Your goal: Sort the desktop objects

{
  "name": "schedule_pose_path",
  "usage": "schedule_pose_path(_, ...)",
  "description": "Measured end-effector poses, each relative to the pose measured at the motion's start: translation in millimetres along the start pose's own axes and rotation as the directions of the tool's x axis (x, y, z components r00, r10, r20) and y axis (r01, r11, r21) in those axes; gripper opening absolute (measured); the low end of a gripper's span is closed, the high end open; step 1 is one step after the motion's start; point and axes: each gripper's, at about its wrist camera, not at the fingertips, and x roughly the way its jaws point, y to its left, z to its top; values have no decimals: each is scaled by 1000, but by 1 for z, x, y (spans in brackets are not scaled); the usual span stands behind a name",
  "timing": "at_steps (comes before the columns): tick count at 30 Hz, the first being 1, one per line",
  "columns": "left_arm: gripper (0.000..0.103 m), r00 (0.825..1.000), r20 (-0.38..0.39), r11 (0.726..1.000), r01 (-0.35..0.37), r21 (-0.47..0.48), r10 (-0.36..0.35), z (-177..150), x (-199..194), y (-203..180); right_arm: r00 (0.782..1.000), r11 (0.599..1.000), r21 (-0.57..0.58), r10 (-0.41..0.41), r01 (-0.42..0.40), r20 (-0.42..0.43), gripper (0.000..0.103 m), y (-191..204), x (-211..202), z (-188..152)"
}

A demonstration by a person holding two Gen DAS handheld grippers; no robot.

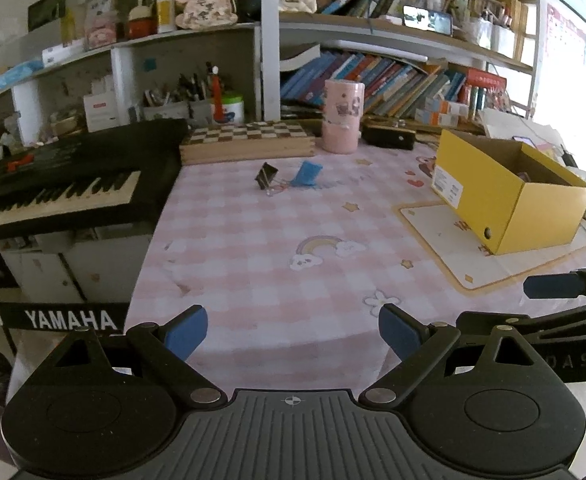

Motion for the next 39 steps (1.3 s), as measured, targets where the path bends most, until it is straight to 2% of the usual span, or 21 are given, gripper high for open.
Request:
schedule_pose_path(11,95,1000,-9,1000,-12,-29,12,3,9,10,1000,1000,-20,11,-11,-11,85,6,11,10)
schedule_pose_path(18,95,999,-22,998,-45,-37,44,10,25,14,999,999,-33,36,-37,-26,85,4,30,21)
schedule_pose_path(39,95,986,-31,984,-164,-70,162,74,101,13,989,986,-86,140,-144,-43,85,-33,115,104)
